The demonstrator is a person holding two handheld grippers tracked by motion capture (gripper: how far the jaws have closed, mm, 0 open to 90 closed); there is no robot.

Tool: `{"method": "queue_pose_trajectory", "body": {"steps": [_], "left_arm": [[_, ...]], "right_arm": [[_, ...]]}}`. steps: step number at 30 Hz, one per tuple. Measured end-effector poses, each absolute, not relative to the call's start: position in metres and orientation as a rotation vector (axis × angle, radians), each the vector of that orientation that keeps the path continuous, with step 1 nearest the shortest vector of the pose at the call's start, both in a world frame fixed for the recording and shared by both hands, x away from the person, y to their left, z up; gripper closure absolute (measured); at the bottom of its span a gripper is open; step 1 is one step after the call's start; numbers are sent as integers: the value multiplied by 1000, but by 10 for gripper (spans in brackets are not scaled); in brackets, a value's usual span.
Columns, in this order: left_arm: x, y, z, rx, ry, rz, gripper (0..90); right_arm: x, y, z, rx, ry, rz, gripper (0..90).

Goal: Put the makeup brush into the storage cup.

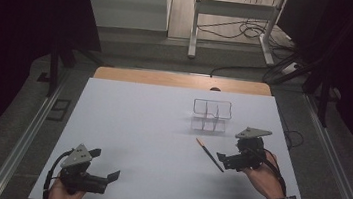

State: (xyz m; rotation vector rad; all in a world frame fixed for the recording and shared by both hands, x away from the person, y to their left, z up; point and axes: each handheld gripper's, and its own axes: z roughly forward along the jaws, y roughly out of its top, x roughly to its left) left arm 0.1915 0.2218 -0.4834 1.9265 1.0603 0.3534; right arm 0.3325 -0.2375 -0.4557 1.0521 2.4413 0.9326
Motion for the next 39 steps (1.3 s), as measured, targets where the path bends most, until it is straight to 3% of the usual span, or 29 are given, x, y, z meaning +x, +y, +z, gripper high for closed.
{"method": "queue_pose_trajectory", "body": {"steps": [39], "left_arm": [[192, 221, -484, 1934, 1058, 350, 7]], "right_arm": [[362, -213, -459, 1087, 2495, 862, 11]]}}
